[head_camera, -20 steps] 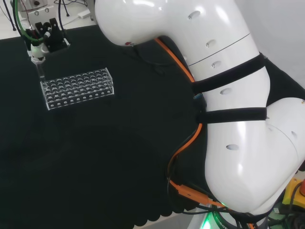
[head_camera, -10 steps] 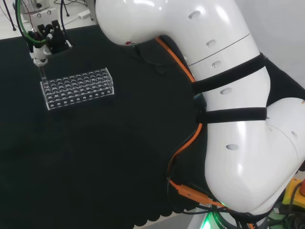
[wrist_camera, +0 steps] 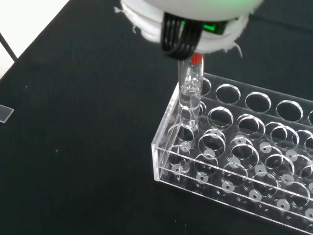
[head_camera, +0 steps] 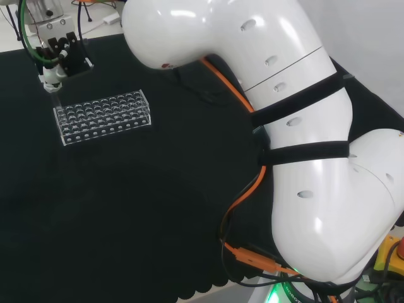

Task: Put the test tube back in the rack.

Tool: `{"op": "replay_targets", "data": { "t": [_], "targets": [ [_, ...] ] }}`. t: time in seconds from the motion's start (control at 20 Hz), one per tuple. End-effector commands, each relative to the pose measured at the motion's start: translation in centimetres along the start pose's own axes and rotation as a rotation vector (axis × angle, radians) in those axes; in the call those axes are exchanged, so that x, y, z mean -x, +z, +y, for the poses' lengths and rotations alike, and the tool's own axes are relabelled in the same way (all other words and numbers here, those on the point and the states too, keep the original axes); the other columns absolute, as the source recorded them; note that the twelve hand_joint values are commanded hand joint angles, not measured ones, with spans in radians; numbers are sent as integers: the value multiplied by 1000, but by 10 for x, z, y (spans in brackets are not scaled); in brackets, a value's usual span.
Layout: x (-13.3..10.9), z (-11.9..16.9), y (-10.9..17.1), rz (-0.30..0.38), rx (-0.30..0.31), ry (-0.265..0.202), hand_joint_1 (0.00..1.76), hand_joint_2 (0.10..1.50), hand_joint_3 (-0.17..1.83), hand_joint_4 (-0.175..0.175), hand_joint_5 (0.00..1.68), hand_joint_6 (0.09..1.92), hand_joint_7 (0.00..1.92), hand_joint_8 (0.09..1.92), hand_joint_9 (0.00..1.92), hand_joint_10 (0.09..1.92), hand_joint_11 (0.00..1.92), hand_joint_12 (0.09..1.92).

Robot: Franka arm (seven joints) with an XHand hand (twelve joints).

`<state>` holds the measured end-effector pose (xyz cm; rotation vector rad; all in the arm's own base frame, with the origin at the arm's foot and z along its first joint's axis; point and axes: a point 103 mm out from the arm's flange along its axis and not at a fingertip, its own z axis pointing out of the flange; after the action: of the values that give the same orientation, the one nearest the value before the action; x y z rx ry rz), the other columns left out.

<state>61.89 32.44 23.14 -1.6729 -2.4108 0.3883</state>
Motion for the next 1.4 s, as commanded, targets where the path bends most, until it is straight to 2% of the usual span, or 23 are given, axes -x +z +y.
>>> {"op": "replay_targets", "data": {
  "t": [0.05,0.7,1.15,1.25,1.3,1.4],
  "targets": [
    [-2,8,11,-17,-25,7,1338,681,540,-175,1429,87,1462,536,1613,946,1413,1133],
    [13,17,28,-40,-55,48,1338,680,542,-175,1430,87,1462,535,1613,946,1414,1133],
    [3,18,45,-42,-80,30,1338,680,542,-175,1430,87,1463,534,1613,945,1415,1133],
    [2,17,44,-17,-85,23,1338,680,542,-175,1431,87,1463,534,1613,945,1414,1133],
    [4,17,44,21,-105,22,1338,678,545,-175,1432,87,1464,529,1602,948,1403,1137],
    [7,16,43,91,-184,0,1295,699,485,-175,1472,87,1495,395,1536,945,1366,1223]
  ]
}}
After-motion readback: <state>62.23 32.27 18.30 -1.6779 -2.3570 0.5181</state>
